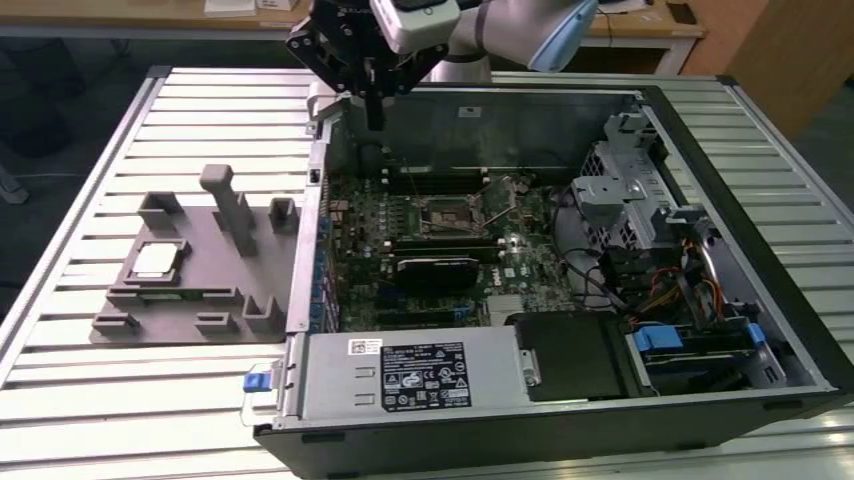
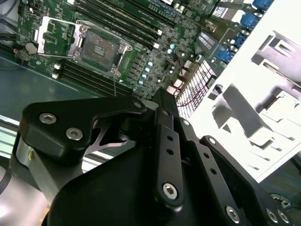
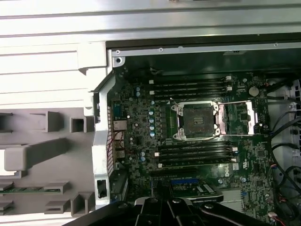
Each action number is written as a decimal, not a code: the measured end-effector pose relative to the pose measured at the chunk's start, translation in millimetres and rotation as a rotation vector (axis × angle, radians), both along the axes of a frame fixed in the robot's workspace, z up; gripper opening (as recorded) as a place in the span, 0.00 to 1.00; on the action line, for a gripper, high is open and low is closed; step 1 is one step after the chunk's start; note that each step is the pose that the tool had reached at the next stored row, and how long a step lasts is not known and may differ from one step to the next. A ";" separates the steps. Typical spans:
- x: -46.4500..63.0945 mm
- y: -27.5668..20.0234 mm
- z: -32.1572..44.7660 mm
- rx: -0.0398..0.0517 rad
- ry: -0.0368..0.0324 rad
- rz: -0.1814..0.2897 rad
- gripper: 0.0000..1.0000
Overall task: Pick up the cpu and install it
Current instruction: 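Reach for the cpu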
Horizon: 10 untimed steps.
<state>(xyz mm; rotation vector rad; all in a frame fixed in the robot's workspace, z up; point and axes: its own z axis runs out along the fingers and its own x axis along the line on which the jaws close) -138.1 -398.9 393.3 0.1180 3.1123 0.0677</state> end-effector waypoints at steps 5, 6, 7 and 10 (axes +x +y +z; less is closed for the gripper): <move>-6.9 0.0 0.0 0.0000 0.0000 0.000 0.11; -8.3 0.0 0.0 0.0000 0.0000 0.000 0.11; -9.6 0.0 0.0 0.0000 0.0000 0.000 0.11; -14.7 0.0 0.0 0.0000 -0.0001 0.000 0.11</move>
